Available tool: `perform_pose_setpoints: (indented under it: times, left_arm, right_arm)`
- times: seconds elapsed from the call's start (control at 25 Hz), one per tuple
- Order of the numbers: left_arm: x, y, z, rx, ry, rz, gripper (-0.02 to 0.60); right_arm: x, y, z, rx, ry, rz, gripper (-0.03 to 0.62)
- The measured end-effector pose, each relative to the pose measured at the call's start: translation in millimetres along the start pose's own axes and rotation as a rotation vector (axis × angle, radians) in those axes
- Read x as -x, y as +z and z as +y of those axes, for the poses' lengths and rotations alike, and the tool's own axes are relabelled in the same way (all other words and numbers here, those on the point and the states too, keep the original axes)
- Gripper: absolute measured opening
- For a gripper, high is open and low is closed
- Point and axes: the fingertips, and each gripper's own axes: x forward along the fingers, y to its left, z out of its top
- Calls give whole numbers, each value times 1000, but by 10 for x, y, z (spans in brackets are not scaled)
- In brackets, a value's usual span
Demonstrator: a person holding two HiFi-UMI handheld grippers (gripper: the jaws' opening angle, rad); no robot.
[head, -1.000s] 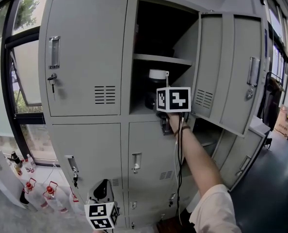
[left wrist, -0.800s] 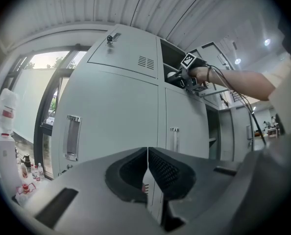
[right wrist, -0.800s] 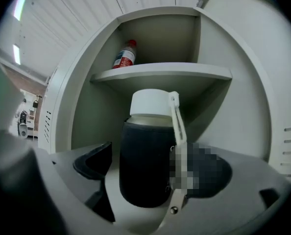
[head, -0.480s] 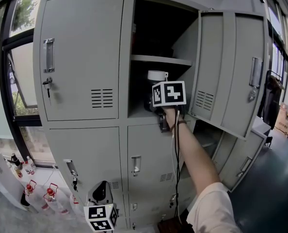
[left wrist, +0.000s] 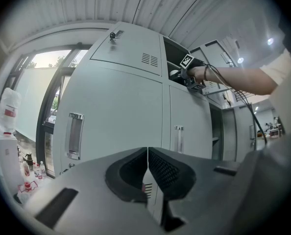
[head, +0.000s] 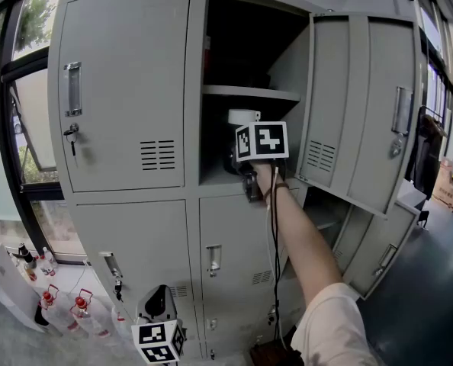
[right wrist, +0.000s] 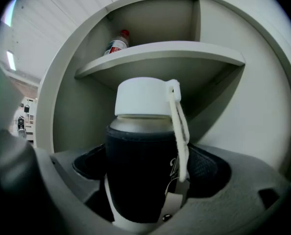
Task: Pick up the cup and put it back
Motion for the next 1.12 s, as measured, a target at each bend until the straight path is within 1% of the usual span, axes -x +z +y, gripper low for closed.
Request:
perform_pose_setpoints:
  times: [0.2,0.32,0.4,0.48,0.64,0.88,1.0,1.12]
  left_arm:
    - [22,-36,10,3,4,0,11]
    - [40,-76,84,-13,29,-13,11]
    - [59,-92,125,-21,42,-20,12]
    - [89,-84,130,-19,45,-19,12]
    - [175,-27,53,-9,19,-5,11]
    - [261,-68,146,-26,36,-18,11]
    - [305,-55,101,-13,18,-20,12]
    - [339,-45,76,-32,-2,-34,11]
  right_arm:
    - [-3,1,13,-7,11,4,455]
    - [-4,-8,56,-17,29,10,429]
    - [13,-4,91,-2,27,3,405]
    - [38,6,118,13,18,-5,402]
    - [78,4,144,-12,31,-6,400]
    - [232,38,169,-40,37,-35,399]
    - [375,70,197,-40,34,-54,399]
    - [572,115,241,-66,48,-85,399]
